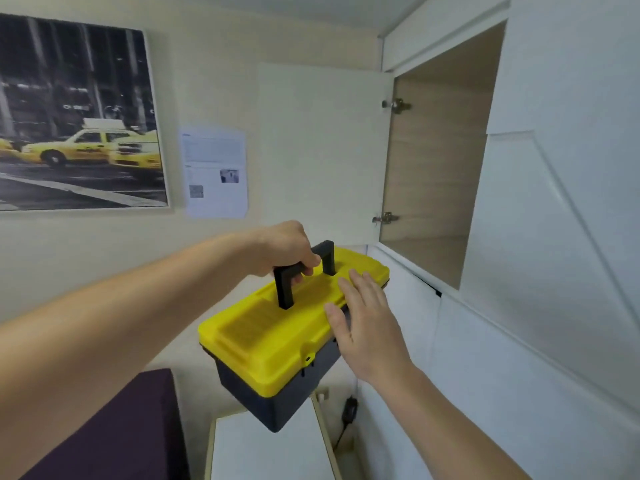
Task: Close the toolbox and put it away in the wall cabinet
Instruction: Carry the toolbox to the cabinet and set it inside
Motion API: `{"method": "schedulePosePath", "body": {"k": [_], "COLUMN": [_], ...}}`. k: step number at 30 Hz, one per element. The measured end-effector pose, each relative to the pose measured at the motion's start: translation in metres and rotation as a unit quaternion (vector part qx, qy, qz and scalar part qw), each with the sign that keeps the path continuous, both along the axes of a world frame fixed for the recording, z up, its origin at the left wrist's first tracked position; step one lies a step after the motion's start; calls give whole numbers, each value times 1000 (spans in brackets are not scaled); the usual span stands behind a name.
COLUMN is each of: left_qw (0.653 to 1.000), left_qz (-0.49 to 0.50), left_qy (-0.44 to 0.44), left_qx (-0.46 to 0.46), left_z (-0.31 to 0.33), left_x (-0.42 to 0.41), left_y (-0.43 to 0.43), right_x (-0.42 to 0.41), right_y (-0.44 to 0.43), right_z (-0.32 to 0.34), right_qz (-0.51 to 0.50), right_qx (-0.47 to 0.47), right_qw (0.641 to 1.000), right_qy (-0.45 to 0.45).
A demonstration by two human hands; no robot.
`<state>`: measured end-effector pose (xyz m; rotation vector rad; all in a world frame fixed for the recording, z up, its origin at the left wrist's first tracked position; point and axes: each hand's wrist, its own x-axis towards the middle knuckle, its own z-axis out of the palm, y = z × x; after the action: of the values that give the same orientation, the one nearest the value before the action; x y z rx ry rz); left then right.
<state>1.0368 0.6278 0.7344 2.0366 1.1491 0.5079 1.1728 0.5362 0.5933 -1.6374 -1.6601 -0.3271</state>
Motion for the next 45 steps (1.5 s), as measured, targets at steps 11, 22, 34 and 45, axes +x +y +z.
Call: {"method": "schedulePosePath", "body": {"k": [11, 22, 34, 45], "left_qw": [994, 985, 973, 950], "left_qz": [-105, -141, -214, -308], "left_qy": [10, -18, -60, -42], "left_qx": [38, 95, 69, 15], "left_z": [27, 33, 37, 5], "left_x": [92, 219, 407, 583], "left_y": [98, 192, 287, 357], "right_x": [69, 176, 339, 445], "right_y": [79, 170, 260, 324], "right_z": [23, 42, 60, 45], "right_qz": [-95, -194, -276, -434], "right_qx": [30, 18, -48, -86], "right_qw": [995, 981, 960, 875], "right_qy": [4, -4, 16, 198]}}
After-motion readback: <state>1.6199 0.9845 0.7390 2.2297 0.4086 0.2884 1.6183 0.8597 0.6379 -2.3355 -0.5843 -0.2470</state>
